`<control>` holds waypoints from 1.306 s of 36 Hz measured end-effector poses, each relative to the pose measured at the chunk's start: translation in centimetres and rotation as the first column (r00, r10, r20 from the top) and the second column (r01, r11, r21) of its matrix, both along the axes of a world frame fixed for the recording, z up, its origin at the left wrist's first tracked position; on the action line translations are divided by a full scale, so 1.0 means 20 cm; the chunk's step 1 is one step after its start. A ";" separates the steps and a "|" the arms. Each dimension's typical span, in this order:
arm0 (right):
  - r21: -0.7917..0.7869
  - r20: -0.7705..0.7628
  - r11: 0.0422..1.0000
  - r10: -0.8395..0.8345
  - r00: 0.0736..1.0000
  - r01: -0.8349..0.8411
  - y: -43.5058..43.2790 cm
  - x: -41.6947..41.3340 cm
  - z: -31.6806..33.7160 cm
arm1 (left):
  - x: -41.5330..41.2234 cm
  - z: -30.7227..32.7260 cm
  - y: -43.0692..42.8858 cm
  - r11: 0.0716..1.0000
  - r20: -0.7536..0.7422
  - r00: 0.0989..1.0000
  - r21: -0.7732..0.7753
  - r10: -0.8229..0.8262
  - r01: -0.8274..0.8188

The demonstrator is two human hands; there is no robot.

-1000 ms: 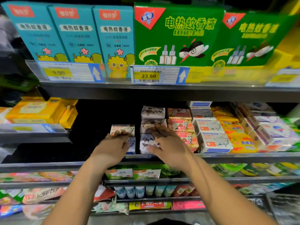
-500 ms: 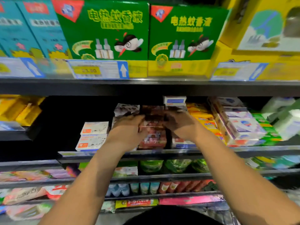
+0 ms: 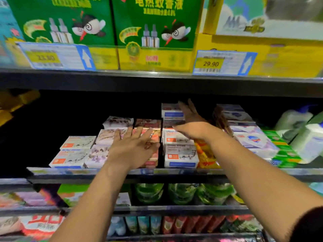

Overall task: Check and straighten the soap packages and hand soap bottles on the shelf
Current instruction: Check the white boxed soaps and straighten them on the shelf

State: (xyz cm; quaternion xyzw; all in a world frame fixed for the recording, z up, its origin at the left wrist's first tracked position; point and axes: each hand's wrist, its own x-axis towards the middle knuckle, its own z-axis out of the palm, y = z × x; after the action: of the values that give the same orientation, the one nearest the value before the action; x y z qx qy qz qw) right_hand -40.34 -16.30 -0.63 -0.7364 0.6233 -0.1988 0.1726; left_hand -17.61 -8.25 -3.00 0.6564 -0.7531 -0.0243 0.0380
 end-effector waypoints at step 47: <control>0.367 0.756 0.898 -0.134 0.641 -0.244 0.61 0.40 0.11 | 0.39 0.21 0.29 0.991 -0.939 0.318 -0.109 -0.128 0.079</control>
State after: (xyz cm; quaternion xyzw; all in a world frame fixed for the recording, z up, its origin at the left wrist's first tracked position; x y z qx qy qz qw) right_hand -32.24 -4.11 1.61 -0.5431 0.4955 -0.3406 0.5860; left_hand -9.91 -2.44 1.15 0.4695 -0.6315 -0.3872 0.4805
